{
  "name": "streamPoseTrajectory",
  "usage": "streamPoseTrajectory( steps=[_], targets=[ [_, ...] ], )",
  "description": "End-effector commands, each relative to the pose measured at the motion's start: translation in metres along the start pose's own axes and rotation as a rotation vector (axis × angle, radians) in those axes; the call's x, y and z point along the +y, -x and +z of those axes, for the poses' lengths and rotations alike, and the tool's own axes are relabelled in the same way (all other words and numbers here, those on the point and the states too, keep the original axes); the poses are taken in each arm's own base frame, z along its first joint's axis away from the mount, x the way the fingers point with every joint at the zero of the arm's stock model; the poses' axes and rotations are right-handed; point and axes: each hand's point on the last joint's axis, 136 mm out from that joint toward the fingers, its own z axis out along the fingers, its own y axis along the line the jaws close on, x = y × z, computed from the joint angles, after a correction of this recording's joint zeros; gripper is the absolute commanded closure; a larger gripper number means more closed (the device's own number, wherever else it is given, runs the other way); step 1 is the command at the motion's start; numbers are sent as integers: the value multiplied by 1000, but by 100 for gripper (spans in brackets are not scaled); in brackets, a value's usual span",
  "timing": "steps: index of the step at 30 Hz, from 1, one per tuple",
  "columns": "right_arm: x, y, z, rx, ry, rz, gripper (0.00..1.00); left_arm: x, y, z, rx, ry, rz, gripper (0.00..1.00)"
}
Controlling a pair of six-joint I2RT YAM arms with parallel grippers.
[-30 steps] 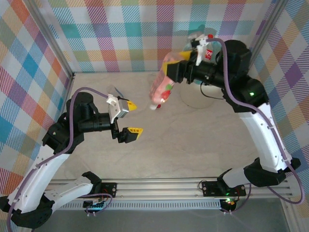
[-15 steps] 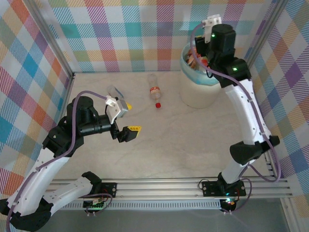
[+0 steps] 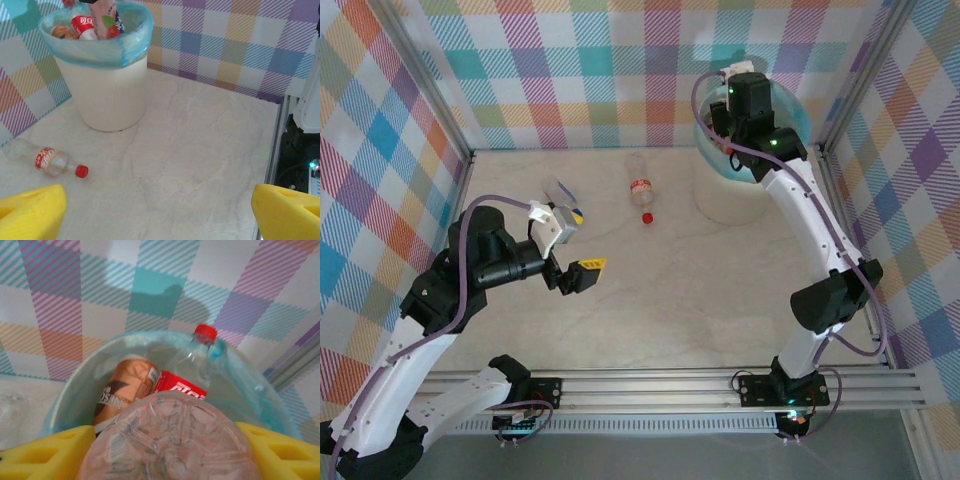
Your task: Put the plastic bottles in the bin
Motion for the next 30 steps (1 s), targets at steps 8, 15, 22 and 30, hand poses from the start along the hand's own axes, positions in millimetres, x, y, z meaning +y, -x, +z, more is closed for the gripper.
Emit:
streamPoseTrajectory(
  steps=[8,15,22,30],
  targets=[
    [10,-71,50,145,51,185,43,4,-1,8,0,7,-19,5],
    [3,-102,67,207,55,255,39,5,-4,13,15,3,-26,5],
    [5,-127,79,272,66,254,37,7,-7,21,32,-8,-34,5],
    [-5,-164,93,370,32,290,36,8,-13,28,52,-16,-45,5]
  ],
)
